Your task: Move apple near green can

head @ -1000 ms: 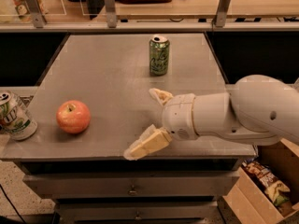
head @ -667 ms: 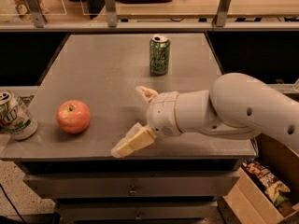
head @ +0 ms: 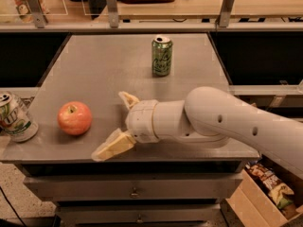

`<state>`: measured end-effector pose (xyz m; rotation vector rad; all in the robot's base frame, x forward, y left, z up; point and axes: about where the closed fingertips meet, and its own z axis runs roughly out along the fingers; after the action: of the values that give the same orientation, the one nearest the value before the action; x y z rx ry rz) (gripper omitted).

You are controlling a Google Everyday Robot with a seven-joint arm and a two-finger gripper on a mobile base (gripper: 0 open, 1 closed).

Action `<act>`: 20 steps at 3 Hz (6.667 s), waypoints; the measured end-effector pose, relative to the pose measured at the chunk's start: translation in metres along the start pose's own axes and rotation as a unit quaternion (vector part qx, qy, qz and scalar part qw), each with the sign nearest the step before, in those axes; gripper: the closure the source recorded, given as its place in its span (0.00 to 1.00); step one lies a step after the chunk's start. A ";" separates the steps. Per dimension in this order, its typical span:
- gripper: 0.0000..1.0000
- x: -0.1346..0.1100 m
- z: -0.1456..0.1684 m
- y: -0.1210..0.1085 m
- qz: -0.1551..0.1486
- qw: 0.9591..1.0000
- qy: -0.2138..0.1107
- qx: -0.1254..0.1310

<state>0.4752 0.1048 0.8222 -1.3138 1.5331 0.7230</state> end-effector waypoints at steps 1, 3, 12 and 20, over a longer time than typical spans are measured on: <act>0.00 -0.010 0.022 0.006 0.004 1.000 -0.028 -0.009; 0.00 -0.035 0.044 0.018 0.014 0.999 -0.034 -0.035; 0.61 -0.042 0.074 0.010 0.064 0.997 -0.046 -0.025; 1.00 0.049 -0.104 -0.146 0.140 0.971 0.000 0.191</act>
Offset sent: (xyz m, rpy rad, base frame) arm -0.0015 0.0628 0.0153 0.0831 0.0459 0.0594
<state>0.5882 -0.0423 0.8364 -0.8198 1.7742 0.5613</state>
